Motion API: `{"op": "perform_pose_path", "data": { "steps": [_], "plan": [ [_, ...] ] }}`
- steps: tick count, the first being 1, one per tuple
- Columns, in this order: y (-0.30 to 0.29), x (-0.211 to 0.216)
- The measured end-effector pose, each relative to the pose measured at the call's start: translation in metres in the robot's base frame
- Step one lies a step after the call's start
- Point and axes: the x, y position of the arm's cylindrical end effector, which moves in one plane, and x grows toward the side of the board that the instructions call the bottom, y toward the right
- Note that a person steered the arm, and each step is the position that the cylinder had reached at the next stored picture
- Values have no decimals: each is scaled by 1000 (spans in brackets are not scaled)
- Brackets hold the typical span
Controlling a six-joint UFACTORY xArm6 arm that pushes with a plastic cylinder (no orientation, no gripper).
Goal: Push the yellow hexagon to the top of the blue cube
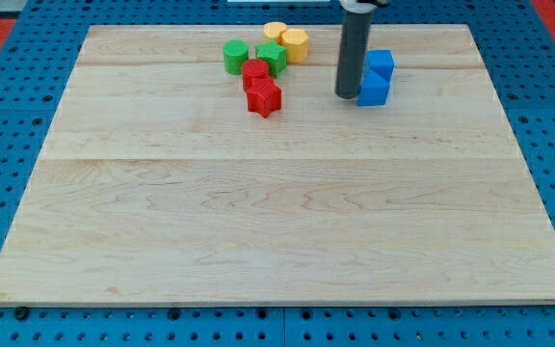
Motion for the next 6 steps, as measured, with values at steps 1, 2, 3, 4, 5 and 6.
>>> {"op": "perform_pose_path", "data": {
  "steps": [1, 2, 3, 4, 5, 6],
  "plan": [
    [19, 9],
    [17, 28],
    [0, 47],
    [-24, 29],
    [-34, -15],
    [-34, -63]
  ]
}}
